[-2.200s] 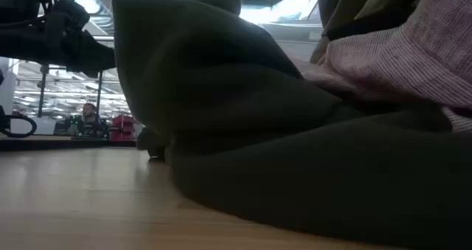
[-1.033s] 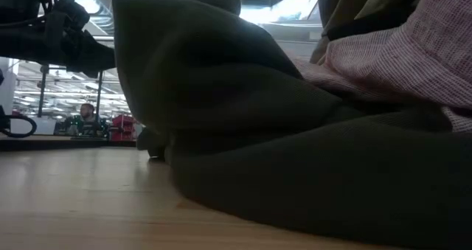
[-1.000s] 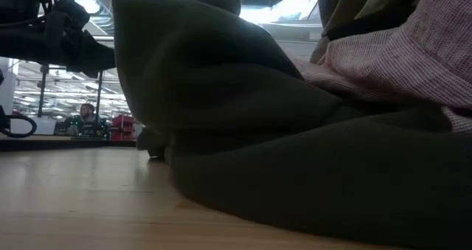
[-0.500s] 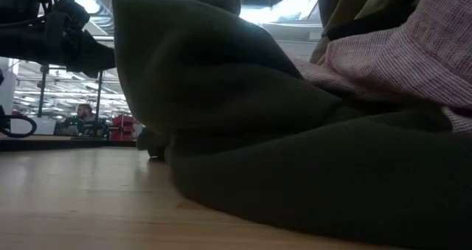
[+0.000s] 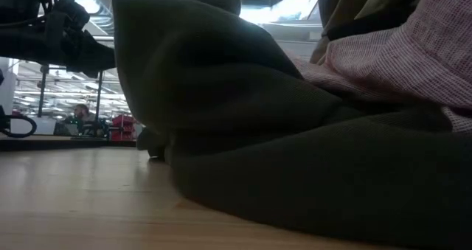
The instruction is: Sort clothes
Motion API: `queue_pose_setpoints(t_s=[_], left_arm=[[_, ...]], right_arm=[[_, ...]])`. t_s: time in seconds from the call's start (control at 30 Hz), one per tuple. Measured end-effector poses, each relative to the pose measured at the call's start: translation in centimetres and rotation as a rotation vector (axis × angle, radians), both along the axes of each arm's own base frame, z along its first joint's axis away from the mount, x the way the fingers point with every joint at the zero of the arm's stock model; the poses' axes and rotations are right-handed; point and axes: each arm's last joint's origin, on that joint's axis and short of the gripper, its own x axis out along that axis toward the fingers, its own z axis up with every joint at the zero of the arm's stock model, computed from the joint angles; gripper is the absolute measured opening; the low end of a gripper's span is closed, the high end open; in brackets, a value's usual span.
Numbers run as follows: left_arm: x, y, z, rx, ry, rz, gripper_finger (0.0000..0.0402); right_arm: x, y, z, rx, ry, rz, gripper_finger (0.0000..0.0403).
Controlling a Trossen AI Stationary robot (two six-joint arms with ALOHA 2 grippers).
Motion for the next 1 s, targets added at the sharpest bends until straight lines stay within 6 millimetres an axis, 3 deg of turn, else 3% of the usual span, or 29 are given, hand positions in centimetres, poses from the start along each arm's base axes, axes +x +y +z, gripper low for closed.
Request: queue_pose_setpoints(t_s=[0.13,0.37,0.57,0.7,0.83,1.0], left_arm=[[0.0,0.0,0.4,0.042,-0.034,0.001,0.0015],[-0.7,-0.1,3.9,-0.024,-0.433,-0.007,0.0015],[-2.2,-0.2,8.3,0.236,-0.657,0.047,0.0015],[-2.3,-0.5,12.4,0.396,-0.653,0.017,0.0015],[-1.2,-0.4,15.9,0.442,-0.605,0.024,0.0015],[1.7,-0.1,17.6,0.411,-0.47,-0.006,0.0015]], right_arm=[[0.0,0.0,0.0,0.0,0.0,0.0,0.0035],[0.0,0.0,0.0,0.0,0.0,0.0,0.0035],[0.0,0.0,0.0,0.0,0.0,0.0,0.0035],[0.0,0.0,0.0,0.0,-0.001,0.0,0.0035],[0.0,0.0,0.3,0.05,-0.051,0.015,0.0035],[0.0,0.1,0.5,0.192,-0.107,0.018,0.0035]])
